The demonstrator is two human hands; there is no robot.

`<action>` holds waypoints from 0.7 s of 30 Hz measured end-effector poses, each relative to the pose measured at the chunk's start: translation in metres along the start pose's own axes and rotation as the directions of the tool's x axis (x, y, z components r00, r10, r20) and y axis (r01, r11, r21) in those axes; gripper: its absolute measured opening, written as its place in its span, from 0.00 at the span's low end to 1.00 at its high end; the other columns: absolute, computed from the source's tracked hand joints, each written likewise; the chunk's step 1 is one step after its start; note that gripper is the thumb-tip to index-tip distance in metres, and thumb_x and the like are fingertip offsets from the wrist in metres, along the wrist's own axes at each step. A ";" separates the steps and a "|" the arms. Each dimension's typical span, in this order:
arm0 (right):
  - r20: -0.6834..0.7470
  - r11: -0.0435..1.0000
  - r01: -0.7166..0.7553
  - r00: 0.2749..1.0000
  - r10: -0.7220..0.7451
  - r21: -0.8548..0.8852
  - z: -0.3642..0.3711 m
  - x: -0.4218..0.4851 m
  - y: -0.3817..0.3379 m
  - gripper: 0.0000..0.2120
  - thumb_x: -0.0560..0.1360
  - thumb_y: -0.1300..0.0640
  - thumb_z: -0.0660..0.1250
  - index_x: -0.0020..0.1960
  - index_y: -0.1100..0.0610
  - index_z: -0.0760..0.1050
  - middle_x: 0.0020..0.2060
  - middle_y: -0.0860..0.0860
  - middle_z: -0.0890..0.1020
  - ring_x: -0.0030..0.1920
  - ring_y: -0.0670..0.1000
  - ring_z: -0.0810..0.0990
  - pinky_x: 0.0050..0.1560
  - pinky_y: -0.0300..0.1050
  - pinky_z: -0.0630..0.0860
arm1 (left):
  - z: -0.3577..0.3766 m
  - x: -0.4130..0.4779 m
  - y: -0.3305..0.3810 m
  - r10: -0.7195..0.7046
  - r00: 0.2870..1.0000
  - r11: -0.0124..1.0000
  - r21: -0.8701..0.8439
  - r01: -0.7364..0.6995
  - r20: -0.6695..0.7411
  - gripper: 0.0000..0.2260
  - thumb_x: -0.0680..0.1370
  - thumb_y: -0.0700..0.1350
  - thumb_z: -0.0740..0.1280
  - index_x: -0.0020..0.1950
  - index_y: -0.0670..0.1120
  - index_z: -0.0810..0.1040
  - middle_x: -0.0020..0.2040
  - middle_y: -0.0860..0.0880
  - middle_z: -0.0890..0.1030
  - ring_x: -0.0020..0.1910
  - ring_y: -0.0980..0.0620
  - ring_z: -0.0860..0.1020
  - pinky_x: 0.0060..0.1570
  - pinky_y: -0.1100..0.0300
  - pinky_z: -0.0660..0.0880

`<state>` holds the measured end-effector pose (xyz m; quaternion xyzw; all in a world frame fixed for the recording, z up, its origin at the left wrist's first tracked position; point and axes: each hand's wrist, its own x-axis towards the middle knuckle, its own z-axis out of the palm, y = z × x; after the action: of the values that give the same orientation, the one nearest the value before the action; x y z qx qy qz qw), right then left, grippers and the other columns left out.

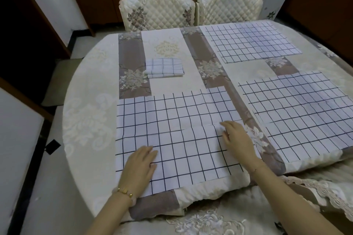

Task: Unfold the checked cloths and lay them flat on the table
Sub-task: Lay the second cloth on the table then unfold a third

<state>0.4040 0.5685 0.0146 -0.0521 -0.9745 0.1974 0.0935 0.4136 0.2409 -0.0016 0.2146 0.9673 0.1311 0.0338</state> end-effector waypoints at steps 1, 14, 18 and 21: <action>0.037 0.998 0.061 0.997 -0.060 -0.014 0.004 0.003 -0.007 0.14 0.75 0.64 0.63 0.59 0.63 0.77 0.55 0.56 0.81 0.56 0.57 0.78 0.57 0.47 0.74 | 0.005 0.004 0.004 0.035 0.998 0.999 0.031 -0.036 0.047 0.23 0.81 0.55 0.46 0.59 0.50 0.80 0.59 0.49 0.81 0.60 0.49 0.76 0.55 0.52 0.77; 0.438 0.996 -0.025 0.897 0.059 -0.084 0.022 0.058 0.010 0.23 0.82 0.53 0.47 0.75 0.57 0.57 0.76 0.51 0.57 0.76 0.52 0.54 0.74 0.58 0.55 | 0.021 -0.001 0.006 0.048 0.961 0.989 0.119 -0.084 0.273 0.24 0.81 0.59 0.39 0.70 0.54 0.65 0.69 0.51 0.74 0.70 0.50 0.63 0.71 0.55 0.46; 0.479 0.996 -0.042 0.875 0.076 -0.081 0.021 0.058 0.013 0.24 0.82 0.54 0.47 0.77 0.54 0.49 0.77 0.48 0.50 0.77 0.50 0.47 0.75 0.55 0.45 | 0.022 -0.003 0.004 0.057 0.953 0.988 0.123 -0.098 0.298 0.25 0.81 0.59 0.39 0.71 0.54 0.65 0.70 0.51 0.73 0.70 0.49 0.62 0.71 0.54 0.46; 0.487 0.996 -0.054 0.870 0.081 -0.068 0.018 0.066 0.012 0.23 0.82 0.54 0.47 0.77 0.55 0.51 0.77 0.49 0.51 0.77 0.52 0.47 0.74 0.56 0.46 | 0.022 -0.004 0.004 0.060 0.949 0.984 0.141 -0.108 0.309 0.25 0.81 0.59 0.39 0.71 0.55 0.64 0.70 0.51 0.73 0.70 0.50 0.63 0.71 0.54 0.45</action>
<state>0.3363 0.5820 0.0040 -0.0370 -0.9688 0.1818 -0.1643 0.4214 0.2478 -0.0214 0.2754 0.9478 0.0219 0.1594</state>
